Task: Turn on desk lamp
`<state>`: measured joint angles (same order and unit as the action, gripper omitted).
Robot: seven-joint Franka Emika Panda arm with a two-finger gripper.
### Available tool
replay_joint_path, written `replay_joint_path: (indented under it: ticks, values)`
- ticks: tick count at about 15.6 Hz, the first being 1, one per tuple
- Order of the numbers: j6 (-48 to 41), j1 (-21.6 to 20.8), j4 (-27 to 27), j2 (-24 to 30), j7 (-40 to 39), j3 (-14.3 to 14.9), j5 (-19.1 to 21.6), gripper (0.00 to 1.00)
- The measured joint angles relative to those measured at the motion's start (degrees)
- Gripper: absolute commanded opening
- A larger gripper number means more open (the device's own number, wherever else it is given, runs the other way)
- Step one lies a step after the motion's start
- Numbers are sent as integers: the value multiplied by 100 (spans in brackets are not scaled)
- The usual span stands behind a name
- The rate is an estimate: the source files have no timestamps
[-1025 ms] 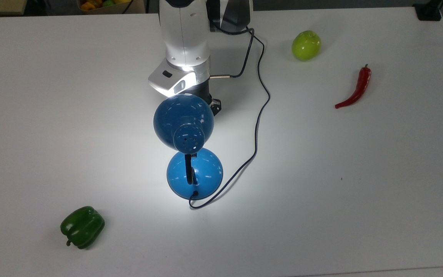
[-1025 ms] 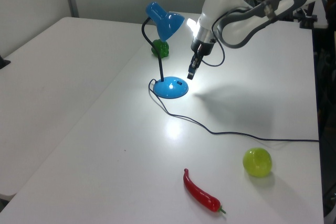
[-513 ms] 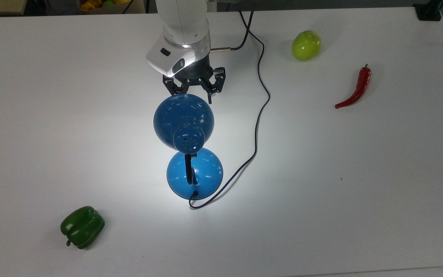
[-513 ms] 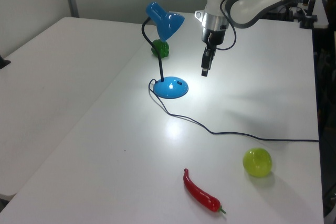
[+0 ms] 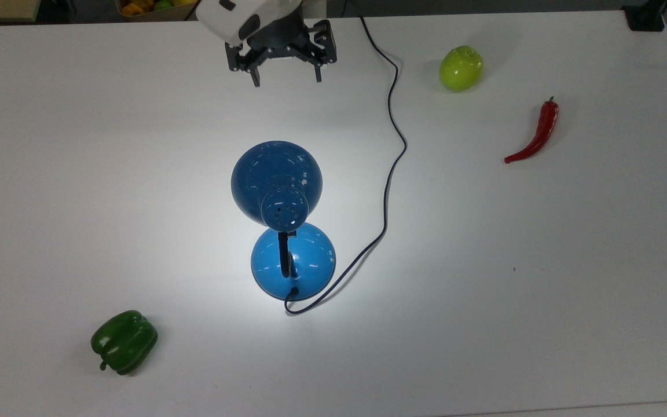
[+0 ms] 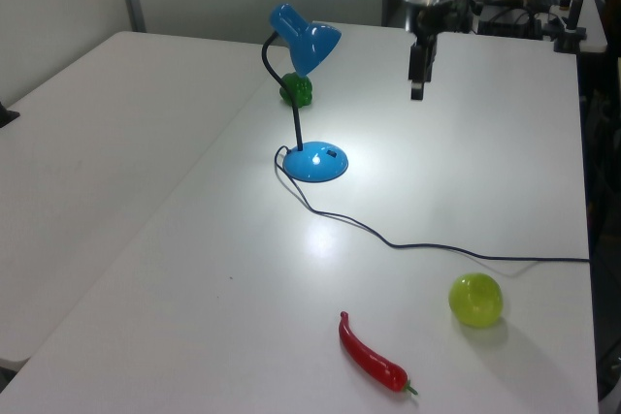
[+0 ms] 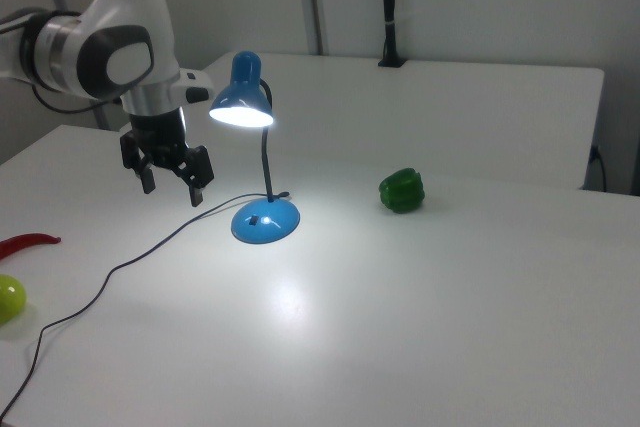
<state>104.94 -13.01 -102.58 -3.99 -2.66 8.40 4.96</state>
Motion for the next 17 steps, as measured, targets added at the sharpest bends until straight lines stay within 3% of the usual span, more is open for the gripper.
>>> replay_joint_path:
  ticks: [4, 12, 17]
  values:
    - [-671, 317, 284, 364, 590, -32, -18, 100]
    - [-980, 1145, 527, 697, 821, -1065, -18, 100]
    - [-562, 1218, 526, 635, 350, -1174, -19, 100]
